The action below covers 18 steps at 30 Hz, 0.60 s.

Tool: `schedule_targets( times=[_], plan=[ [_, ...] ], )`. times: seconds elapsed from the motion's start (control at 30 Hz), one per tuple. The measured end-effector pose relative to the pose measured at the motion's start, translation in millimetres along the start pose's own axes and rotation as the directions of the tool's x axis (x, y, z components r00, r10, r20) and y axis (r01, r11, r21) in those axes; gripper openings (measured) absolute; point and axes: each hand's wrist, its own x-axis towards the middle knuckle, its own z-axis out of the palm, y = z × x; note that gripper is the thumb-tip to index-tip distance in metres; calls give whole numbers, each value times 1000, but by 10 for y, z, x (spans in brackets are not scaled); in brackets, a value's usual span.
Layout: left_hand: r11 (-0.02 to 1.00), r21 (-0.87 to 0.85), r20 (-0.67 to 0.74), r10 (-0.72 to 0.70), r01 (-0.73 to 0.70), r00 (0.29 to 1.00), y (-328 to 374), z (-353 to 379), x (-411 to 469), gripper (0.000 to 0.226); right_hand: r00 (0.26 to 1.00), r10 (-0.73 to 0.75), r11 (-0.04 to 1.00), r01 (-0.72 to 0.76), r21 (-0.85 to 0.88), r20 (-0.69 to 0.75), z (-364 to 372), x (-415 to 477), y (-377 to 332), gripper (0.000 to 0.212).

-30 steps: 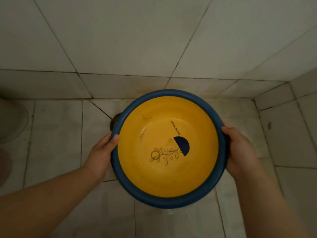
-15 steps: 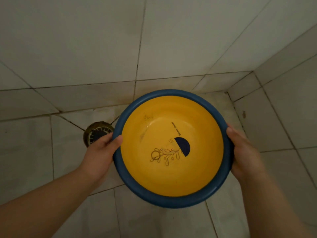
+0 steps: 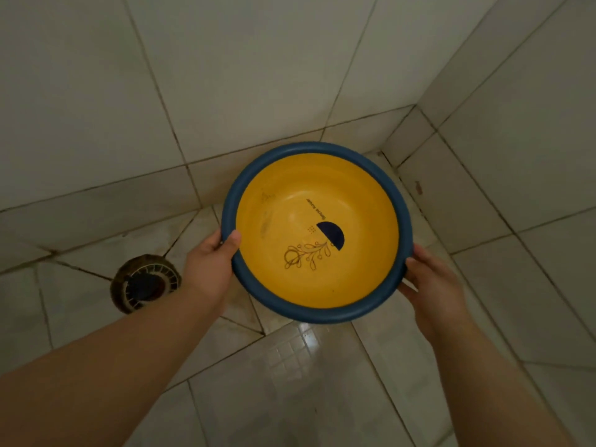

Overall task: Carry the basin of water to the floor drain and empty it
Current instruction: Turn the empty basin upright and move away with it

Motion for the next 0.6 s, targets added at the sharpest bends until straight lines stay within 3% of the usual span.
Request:
schedule_targets(
  times=[0.2,0.6],
  plan=[
    [998,7,-5,-55,55,998,-165,168,108,41,997,72,996,-70,53,-37,-61,100,163,42],
    [995,63,-30,-81,83,996,-309,228,262,43,993,114,994,-113,4,-44,-27,285,419,41]
  ],
)
